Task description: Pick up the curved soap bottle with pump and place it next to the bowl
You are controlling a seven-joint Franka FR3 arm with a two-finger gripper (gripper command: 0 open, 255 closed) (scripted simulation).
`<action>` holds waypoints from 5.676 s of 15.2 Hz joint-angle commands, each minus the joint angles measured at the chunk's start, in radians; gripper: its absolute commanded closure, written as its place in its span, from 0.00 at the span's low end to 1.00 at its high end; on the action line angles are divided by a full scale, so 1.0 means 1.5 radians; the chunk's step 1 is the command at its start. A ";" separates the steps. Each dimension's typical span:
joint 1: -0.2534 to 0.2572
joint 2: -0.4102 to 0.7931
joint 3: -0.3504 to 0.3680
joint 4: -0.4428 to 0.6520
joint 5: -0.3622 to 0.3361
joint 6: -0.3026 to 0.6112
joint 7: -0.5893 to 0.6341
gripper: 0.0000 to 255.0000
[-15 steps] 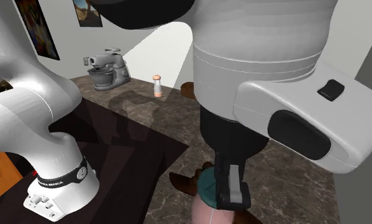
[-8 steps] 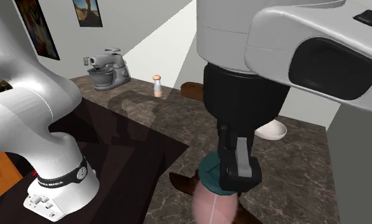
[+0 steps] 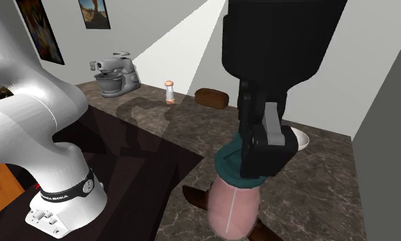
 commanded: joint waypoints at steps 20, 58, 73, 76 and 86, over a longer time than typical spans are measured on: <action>0.046 -0.009 0.075 0.103 0.018 -0.090 0.132 1.00; 0.377 0.567 0.345 0.846 -0.097 -0.167 0.700 1.00; 0.358 0.511 0.346 0.623 -0.084 -0.001 0.690 1.00; 0.355 0.505 0.346 0.587 -0.082 0.029 0.687 1.00; 0.349 0.502 0.345 0.492 -0.079 0.120 0.679 1.00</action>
